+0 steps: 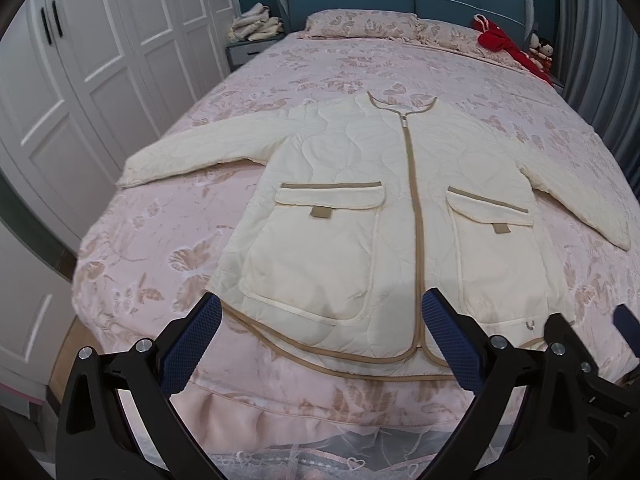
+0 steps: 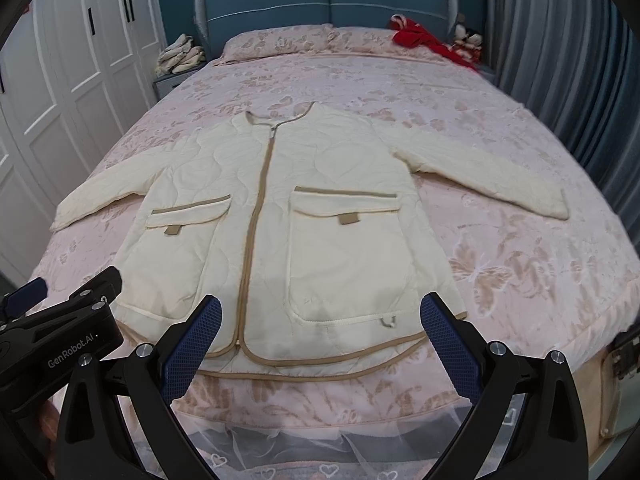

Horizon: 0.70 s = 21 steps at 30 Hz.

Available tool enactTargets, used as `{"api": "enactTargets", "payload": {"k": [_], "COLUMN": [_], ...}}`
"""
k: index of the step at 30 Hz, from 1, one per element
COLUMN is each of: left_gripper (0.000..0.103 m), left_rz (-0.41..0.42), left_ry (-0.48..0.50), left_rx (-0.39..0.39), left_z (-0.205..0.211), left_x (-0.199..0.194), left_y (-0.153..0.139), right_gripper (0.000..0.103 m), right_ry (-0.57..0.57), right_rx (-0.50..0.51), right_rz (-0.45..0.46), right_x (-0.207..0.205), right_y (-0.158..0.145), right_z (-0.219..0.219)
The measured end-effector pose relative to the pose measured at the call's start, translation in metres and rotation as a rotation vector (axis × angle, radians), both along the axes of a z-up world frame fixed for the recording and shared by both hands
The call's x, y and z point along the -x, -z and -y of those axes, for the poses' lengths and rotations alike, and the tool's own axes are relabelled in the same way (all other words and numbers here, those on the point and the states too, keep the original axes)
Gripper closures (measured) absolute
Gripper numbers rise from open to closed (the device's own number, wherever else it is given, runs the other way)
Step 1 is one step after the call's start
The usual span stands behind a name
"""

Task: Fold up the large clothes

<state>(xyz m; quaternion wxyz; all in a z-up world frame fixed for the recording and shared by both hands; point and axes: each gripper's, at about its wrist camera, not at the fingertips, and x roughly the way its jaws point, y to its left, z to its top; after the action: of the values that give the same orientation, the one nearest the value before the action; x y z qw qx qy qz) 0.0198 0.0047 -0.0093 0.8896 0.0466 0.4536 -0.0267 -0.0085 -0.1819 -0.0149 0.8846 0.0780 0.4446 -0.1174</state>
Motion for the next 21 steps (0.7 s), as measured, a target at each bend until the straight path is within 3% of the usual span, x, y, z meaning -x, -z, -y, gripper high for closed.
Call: {"api": "enactTargets", "payload": {"k": [2,5,13,16,21], "left_gripper": [0.005,0.005,0.005,0.005,0.005], "left_rz": [-0.018,-0.041,-0.109,-0.106,-0.068], "left_ry": [-0.005,-0.023,-0.149,-0.198,-0.269], "left_rx": [0.024,0.055,0.114,0.084,0.036], "left_z": [-0.005,-0.017,-0.057,-0.064,-0.064], "left_x": [-0.008,-0.024,-0.076,-0.095,-0.12], "left_y": [0.004,0.013,0.045,0.055,0.067], "right_gripper": [0.005,0.005,0.005,0.005,0.005], "right_ry": [-0.005,0.073,0.433,0.603,0.781], "right_rx": [-0.049,-0.098,-0.188,-0.221,-0.212], "right_rz": [-0.007,-0.01,-0.001,0.03,0.05], "right_x": [-0.003,-0.006,-0.033,-0.044,-0.056], "right_y": [0.008,0.019,0.055,0.076,0.108], "right_z": [0.011,0.051,0.235,0.322,0.413]}}
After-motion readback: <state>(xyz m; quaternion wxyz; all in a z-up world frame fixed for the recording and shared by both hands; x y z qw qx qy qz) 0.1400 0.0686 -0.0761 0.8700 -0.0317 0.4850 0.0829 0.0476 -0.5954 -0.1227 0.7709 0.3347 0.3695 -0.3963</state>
